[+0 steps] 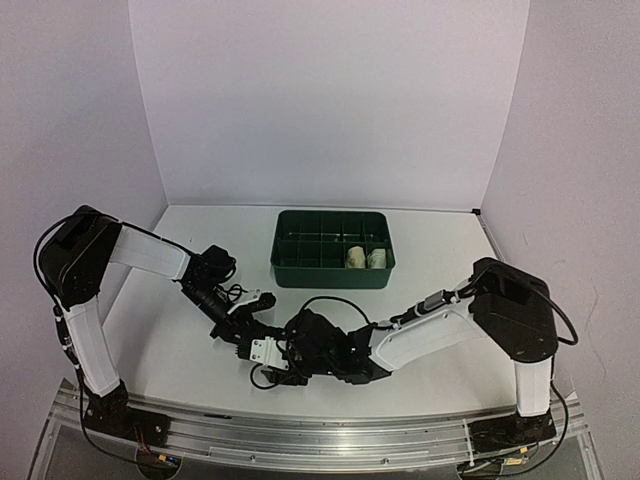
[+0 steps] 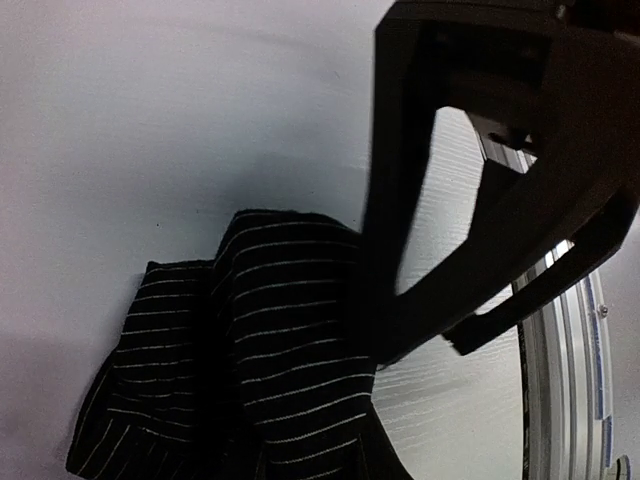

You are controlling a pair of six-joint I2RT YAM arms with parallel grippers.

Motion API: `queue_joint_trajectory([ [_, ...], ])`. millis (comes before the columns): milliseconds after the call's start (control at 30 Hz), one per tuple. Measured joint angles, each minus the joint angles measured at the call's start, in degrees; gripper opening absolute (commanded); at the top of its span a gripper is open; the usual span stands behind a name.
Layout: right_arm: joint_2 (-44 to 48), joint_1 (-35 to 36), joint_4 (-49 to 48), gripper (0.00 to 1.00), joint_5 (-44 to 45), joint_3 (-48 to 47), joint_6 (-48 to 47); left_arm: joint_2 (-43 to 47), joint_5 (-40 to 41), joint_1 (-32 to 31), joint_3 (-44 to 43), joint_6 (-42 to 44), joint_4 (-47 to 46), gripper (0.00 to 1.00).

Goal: Roll the underwear
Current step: Roll the underwear to the center of the board.

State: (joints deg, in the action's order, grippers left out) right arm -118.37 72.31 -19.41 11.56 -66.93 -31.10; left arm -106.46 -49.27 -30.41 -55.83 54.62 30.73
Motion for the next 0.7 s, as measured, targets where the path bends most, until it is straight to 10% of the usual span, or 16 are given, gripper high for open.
queue_joint_trajectory([
  [267,-6.8,-0.3,5.4,0.58,6.2,-10.1,-5.5,-0.5,-0.3,0.4,-0.3,-0.2,0.8,0.0],
  [400,-8.4,-0.4,8.2,0.21,7.9,-13.1,-5.3,-0.6,-0.4,0.5,-0.3,-0.1,1.2,0.03],
  [533,-8.2,-0.4,11.0,0.0,7.9,-14.5,-2.5,-0.6,0.0,1.3,-0.6,1.6,2.0,0.49],
  [700,-7.2,-0.8,15.0,0.0,6.4,-15.2,2.9,-0.2,1.2,1.3,-1.6,8.4,5.9,0.65],
])
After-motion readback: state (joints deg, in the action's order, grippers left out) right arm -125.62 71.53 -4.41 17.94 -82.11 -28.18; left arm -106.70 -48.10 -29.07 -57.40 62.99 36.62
